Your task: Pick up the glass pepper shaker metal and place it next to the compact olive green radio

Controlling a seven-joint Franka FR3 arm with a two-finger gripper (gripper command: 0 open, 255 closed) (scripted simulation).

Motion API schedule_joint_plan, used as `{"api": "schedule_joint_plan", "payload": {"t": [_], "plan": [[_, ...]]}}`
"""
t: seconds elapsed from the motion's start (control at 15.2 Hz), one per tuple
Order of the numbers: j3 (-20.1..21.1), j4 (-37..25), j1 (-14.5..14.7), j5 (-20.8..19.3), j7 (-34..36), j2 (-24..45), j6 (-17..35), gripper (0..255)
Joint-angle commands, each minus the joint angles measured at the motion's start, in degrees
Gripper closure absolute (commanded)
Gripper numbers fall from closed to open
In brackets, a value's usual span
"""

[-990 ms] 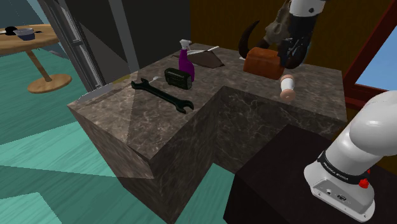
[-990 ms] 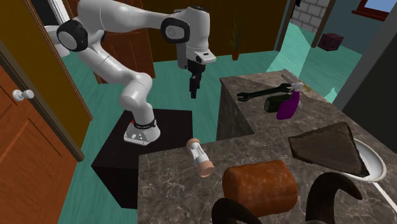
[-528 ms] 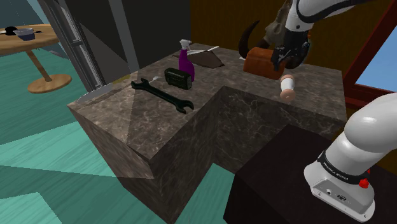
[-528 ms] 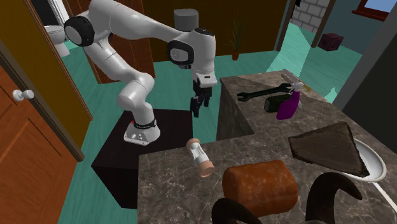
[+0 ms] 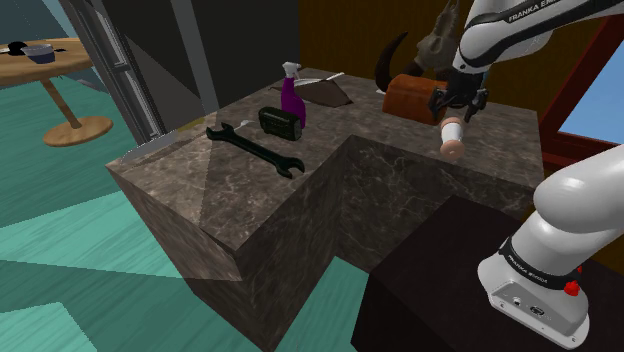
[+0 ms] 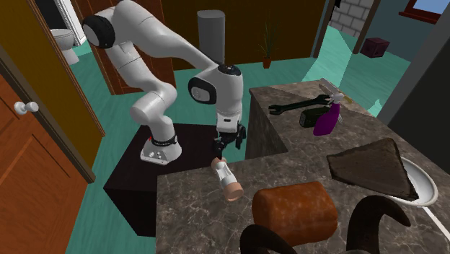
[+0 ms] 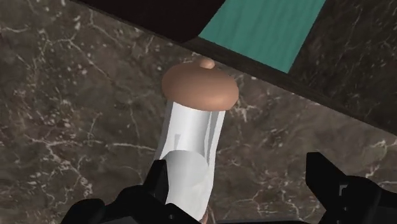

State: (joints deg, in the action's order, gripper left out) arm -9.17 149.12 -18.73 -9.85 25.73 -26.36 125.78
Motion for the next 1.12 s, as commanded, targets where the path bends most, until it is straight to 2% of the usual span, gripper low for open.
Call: {"api": "schedule_joint_plan", "payload": {"t": [0.0,0.26,0.73,1.06], "plan": [[-1.1,0.4,-2.0,-0.2,3.1,2.6,3.8,0],[-3.0,1.1,-5.2,-0.3,8.1,7.3,10.2,0],[-3.8,2.9,-5.2,-0.2,7.9,12.6,17.4,0],[-3.8,2.9,-5.2,-0.2,7.9,12.6,17.4,0]]}}
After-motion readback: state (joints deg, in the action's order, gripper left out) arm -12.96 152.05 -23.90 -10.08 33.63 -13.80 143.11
